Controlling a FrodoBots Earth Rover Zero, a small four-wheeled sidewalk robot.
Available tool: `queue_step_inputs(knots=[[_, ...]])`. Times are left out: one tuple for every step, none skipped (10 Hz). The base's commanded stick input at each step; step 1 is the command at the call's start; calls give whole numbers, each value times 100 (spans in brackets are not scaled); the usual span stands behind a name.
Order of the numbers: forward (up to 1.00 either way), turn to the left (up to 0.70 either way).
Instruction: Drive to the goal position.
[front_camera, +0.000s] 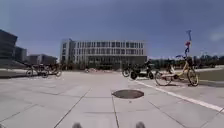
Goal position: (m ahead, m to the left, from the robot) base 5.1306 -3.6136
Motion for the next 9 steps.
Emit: queue_step_inputs(knots=[[45,3],[45,3],[45,3],[45,3],[45,3],[45,3],[45,3],[45,3],[45,3]])
